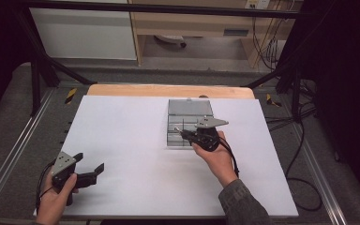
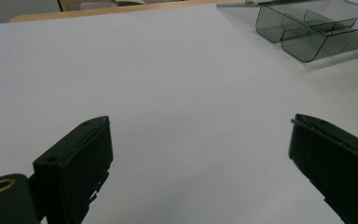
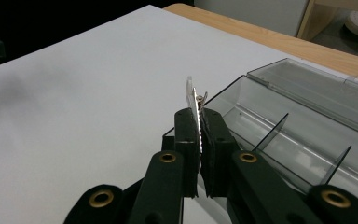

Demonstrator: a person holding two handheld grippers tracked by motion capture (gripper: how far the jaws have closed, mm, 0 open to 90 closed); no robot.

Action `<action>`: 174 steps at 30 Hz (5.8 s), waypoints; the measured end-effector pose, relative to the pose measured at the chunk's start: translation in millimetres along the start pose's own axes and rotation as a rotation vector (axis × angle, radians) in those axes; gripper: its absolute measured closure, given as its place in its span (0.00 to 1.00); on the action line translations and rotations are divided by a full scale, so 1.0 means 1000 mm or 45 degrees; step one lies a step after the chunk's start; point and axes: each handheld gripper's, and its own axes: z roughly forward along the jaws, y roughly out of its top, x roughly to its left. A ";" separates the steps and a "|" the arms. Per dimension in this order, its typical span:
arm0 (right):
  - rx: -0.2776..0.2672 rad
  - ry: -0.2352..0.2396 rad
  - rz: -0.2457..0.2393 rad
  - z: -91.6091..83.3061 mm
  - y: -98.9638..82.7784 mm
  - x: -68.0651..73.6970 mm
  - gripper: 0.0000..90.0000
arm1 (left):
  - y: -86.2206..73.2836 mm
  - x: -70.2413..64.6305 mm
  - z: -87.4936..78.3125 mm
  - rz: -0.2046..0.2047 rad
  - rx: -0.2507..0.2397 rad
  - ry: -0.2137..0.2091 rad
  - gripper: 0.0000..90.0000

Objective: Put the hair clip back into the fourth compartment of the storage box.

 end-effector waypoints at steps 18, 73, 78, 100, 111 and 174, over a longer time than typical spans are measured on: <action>0.082 -0.048 0.035 0.021 0.015 -0.030 0.96 | 0.000 -0.002 0.001 0.013 0.000 -0.007 0.07; 0.205 0.012 0.080 0.049 0.007 -0.025 0.96 | 0.001 -0.007 0.001 0.064 0.009 -0.005 0.07; 0.212 0.014 0.083 0.051 0.006 -0.024 0.96 | 0.001 -0.007 0.002 0.057 0.006 -0.010 0.07; 0.271 0.036 0.103 0.064 -0.002 -0.025 0.96 | 0.001 -0.009 0.003 0.064 0.013 -0.020 0.07; 0.296 0.032 0.120 0.068 -0.006 -0.023 0.96 | 0.001 -0.009 0.003 0.060 0.010 -0.023 0.07; -0.081 -0.107 0.136 0.028 0.000 0.002 0.07 | -0.001 -0.006 0.005 0.022 0.004 -0.037 0.07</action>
